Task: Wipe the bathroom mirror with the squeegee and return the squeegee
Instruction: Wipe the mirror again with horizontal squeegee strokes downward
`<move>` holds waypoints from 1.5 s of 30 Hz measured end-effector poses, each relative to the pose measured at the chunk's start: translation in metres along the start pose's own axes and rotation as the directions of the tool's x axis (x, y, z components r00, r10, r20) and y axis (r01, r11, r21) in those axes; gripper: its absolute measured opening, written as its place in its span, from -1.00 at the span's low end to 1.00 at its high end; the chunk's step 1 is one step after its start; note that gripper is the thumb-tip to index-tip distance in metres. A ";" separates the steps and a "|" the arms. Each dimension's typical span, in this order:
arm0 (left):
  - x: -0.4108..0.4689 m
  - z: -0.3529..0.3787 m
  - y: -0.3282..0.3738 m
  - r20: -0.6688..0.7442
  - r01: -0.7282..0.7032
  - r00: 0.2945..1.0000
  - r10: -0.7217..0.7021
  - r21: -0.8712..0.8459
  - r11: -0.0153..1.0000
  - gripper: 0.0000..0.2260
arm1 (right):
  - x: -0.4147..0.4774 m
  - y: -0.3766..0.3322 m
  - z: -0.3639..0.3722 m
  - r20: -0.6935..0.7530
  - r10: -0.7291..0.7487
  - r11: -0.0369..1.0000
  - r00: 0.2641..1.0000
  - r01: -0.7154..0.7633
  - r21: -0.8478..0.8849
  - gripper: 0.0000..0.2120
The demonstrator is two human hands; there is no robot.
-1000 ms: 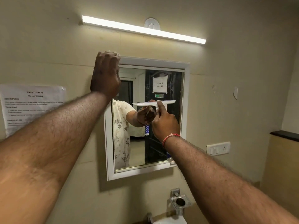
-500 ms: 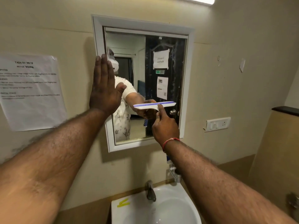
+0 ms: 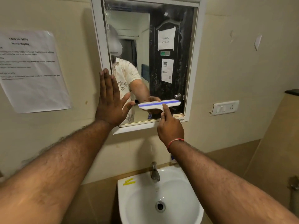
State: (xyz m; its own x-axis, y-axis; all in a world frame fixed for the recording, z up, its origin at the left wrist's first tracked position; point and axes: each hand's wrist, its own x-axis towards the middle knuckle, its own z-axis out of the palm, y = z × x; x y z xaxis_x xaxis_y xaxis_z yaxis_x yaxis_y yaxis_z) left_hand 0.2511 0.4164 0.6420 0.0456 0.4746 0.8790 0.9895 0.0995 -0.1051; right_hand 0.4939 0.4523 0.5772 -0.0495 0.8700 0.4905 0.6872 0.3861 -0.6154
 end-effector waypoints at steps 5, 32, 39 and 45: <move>-0.030 0.010 0.004 0.056 -0.003 0.998 0.003 0.009 1.000 -0.01 | -0.015 0.016 0.018 0.037 0.049 0.999 0.998 -0.048 -0.012 -0.49; -0.159 0.023 -0.051 0.460 0.185 0.887 -0.033 -0.290 0.939 -0.29 | -0.020 0.016 0.004 0.178 0.079 0.993 0.981 -0.062 -0.100 -0.53; -0.075 -0.008 -0.043 0.292 0.219 0.950 -0.110 -0.371 0.902 -0.35 | -0.030 0.014 -0.022 0.179 0.060 0.997 0.982 -0.048 -0.068 -0.53; 0.016 -0.043 -0.052 0.166 0.240 0.968 -0.186 -0.414 0.878 -0.39 | 0.019 -0.011 -0.058 -0.015 0.030 0.999 0.999 -0.029 0.045 -0.56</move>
State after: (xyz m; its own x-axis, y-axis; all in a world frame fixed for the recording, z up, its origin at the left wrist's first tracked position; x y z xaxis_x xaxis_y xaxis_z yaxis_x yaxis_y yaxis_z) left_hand 0.2058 0.3816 0.6813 -0.1627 0.5865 0.7934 0.9368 -0.1606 0.3108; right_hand 0.5278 0.4467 0.6293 -0.0180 0.8765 0.4811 0.6548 0.3740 -0.6568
